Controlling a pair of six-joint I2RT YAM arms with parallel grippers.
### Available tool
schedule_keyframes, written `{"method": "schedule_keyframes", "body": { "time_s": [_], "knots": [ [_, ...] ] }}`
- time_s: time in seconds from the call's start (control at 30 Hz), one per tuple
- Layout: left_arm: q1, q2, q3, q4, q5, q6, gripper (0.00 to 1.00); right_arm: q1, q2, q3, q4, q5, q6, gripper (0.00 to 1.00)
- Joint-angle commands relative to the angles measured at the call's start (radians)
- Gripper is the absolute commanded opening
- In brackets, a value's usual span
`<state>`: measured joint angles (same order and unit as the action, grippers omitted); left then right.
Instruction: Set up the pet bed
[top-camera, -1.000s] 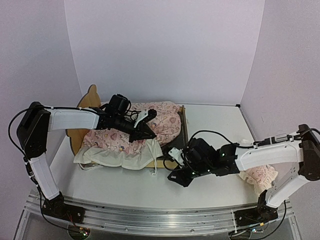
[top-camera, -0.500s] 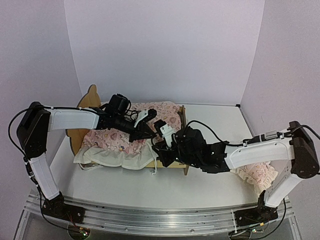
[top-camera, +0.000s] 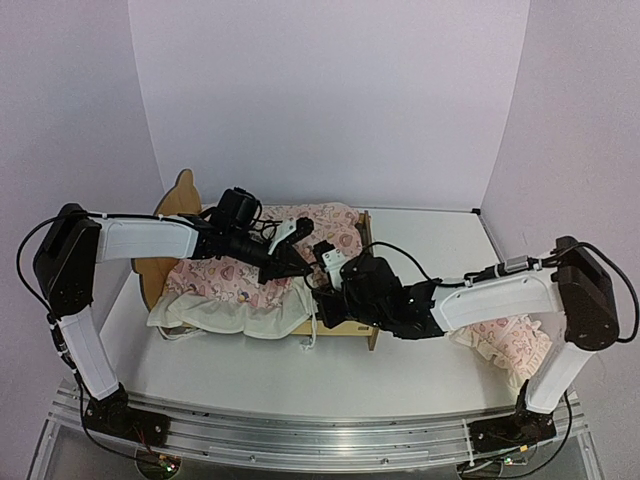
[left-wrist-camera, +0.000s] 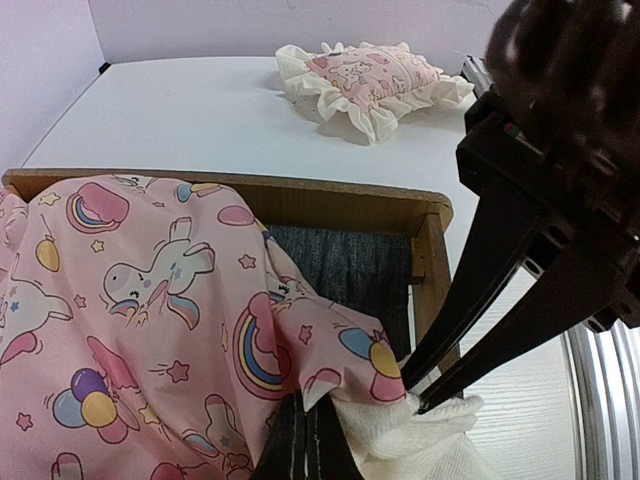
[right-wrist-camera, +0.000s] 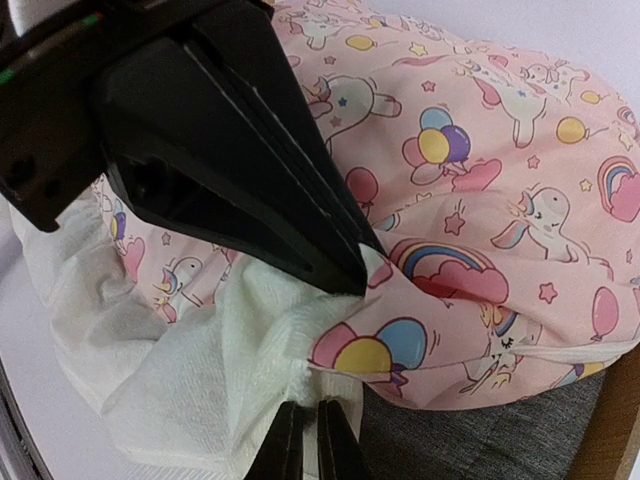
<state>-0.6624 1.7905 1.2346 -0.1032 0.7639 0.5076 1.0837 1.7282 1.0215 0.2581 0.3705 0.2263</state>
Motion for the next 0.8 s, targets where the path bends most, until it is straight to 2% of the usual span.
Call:
{"method": "schedule_keyframes", "body": {
  "time_s": [0.0, 0.33, 0.63, 0.77],
  "knots": [
    [0.003, -0.048, -0.010, 0.034, -0.010, 0.009, 0.00, -0.009, 0.029, 0.049, -0.015, -0.032, 0.049, 0.10],
    [0.003, -0.049, -0.014, 0.033, -0.011, 0.012, 0.00, -0.025, 0.069, 0.082, -0.036, -0.068, 0.091, 0.15],
    [0.005, -0.058, -0.018, 0.030, -0.021, 0.021, 0.00, -0.045, 0.054, 0.095, -0.132, 0.056, 0.108, 0.01],
    [0.014, -0.064, -0.024, 0.020, -0.020, 0.032, 0.00, -0.050, -0.003, 0.116, -0.199, 0.176, 0.034, 0.00]
  ]
}}
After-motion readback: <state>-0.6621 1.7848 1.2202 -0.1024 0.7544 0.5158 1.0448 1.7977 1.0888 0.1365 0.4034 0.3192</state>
